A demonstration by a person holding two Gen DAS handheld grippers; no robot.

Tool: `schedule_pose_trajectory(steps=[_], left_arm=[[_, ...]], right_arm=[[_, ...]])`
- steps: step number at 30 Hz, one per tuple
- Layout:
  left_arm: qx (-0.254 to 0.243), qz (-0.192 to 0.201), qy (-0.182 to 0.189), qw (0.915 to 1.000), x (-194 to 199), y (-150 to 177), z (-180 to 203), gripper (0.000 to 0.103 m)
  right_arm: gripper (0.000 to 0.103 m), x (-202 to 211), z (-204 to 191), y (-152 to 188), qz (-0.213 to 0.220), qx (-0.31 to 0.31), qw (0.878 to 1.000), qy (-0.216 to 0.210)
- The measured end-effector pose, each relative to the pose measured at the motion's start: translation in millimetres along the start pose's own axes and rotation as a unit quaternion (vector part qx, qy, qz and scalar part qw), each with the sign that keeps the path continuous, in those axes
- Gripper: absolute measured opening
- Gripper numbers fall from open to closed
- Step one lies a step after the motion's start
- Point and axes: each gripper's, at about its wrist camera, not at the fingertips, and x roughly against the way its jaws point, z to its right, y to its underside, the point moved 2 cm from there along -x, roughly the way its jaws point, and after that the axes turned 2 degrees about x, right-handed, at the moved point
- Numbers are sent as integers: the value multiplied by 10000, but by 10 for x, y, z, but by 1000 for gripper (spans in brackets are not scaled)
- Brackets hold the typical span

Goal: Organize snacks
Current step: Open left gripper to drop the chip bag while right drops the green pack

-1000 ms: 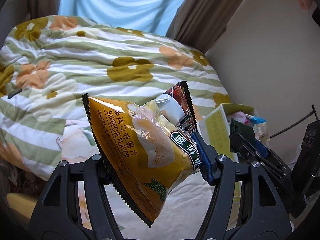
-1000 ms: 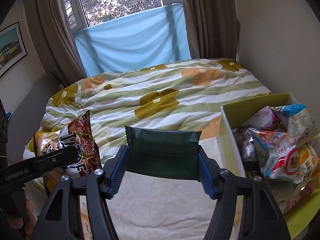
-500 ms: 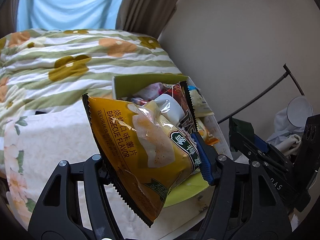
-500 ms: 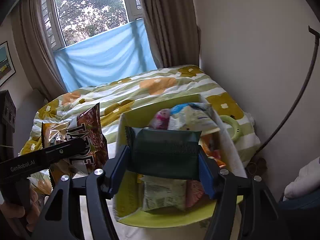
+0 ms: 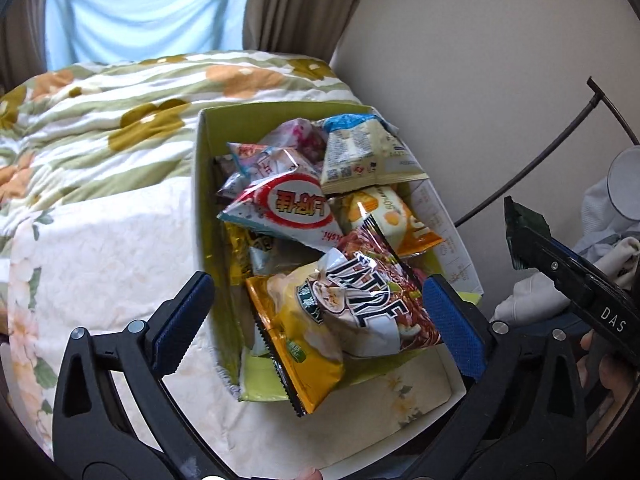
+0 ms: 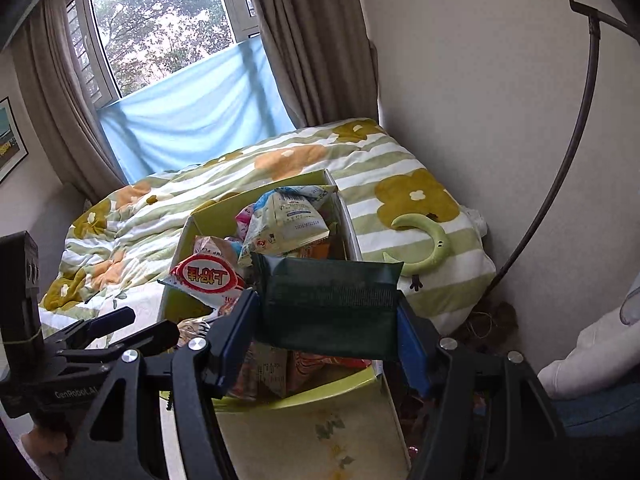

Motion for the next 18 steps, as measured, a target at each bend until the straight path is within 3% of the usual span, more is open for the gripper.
schedule_pose_trajectory(steps=[8,15,18], left_arm=[[571,190,-318,9977,325,58,-501,102],[941,265,-601,9934,543,197,-683,102],[999,212,-727,9921,602,301,-735,102]], right_arm=[[61,-85,-239,-51,-70,226,9984,-517],[60,-308,-693,-200,-206,780,9907,-1093],[59,-497,-767,-212,-409,690,9879,-1328]])
